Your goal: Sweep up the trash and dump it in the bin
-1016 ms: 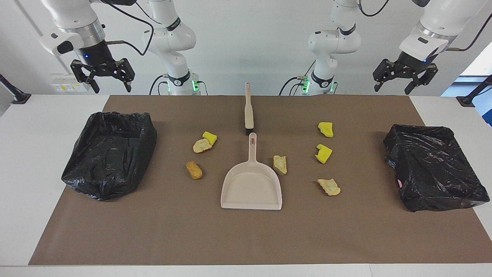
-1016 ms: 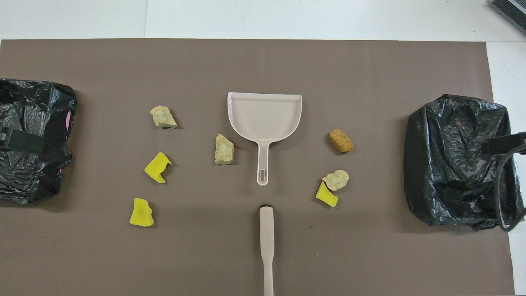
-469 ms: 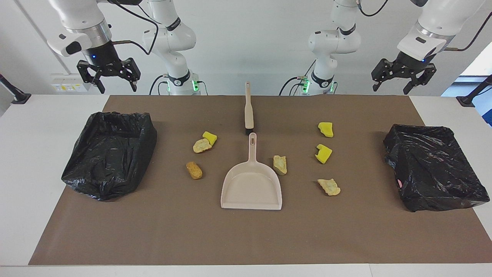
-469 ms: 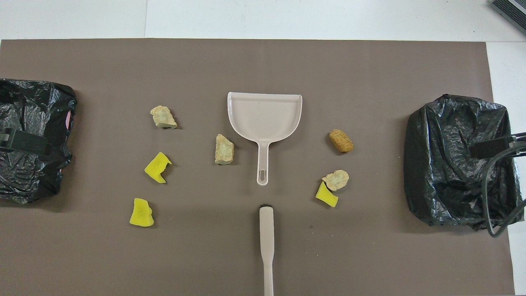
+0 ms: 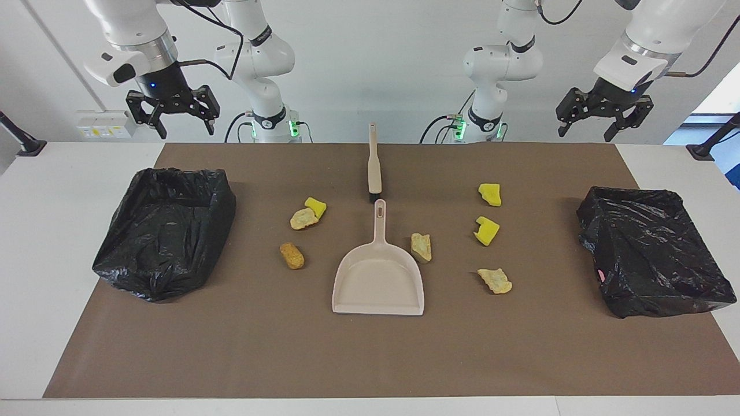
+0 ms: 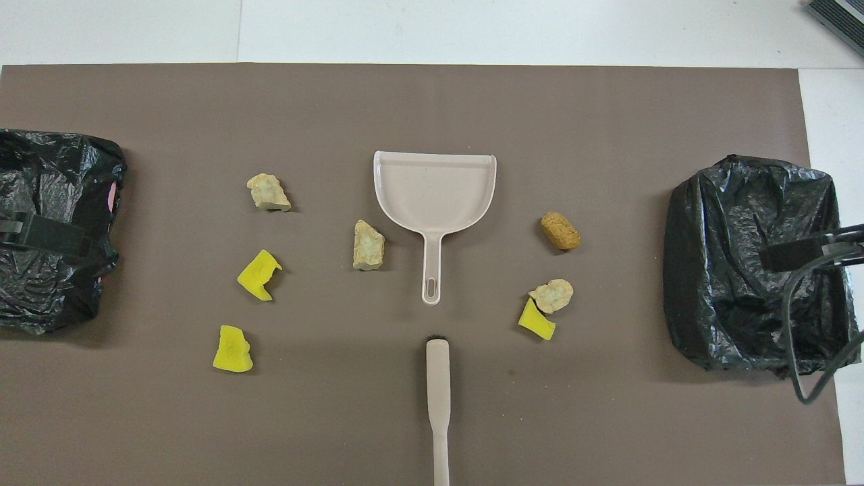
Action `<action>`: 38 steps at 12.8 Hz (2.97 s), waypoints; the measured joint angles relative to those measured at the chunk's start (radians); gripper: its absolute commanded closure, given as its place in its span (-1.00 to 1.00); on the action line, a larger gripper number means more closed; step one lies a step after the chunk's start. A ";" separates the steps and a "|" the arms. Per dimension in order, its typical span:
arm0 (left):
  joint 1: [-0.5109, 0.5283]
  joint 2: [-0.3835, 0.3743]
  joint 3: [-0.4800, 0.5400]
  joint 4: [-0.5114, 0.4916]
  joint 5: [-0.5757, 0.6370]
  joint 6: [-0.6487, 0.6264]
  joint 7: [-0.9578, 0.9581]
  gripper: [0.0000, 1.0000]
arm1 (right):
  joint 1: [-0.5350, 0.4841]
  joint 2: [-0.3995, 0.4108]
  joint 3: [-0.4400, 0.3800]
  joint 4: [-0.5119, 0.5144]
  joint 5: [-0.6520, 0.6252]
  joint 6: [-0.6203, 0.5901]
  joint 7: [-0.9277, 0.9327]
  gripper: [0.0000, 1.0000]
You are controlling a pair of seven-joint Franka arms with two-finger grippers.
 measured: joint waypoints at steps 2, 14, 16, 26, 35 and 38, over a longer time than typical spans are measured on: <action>-0.004 -0.016 -0.020 -0.042 -0.003 0.009 0.000 -1.00 | 0.012 -0.009 0.006 -0.012 0.000 0.000 0.000 -1.00; -0.014 -0.099 -0.338 -0.405 -0.093 0.277 -0.313 -1.00 | 0.065 -0.011 0.006 -0.038 0.034 0.000 0.093 -1.00; -0.016 -0.106 -0.411 -0.468 -0.100 0.350 -0.383 -1.00 | 0.058 -0.012 0.004 -0.037 0.035 0.000 0.093 -1.00; -0.017 -0.114 -0.821 -0.782 -0.160 0.686 -0.688 -1.00 | 0.128 0.125 0.016 -0.087 0.062 0.213 0.212 -1.00; -0.037 -0.086 -1.016 -0.842 -0.262 0.761 -0.884 -0.92 | 0.313 0.432 0.040 0.083 0.233 0.301 0.535 -1.00; -0.047 -0.072 -1.017 -0.849 -0.263 0.763 -0.896 0.06 | 0.397 0.500 0.042 0.095 0.236 0.337 0.617 -1.00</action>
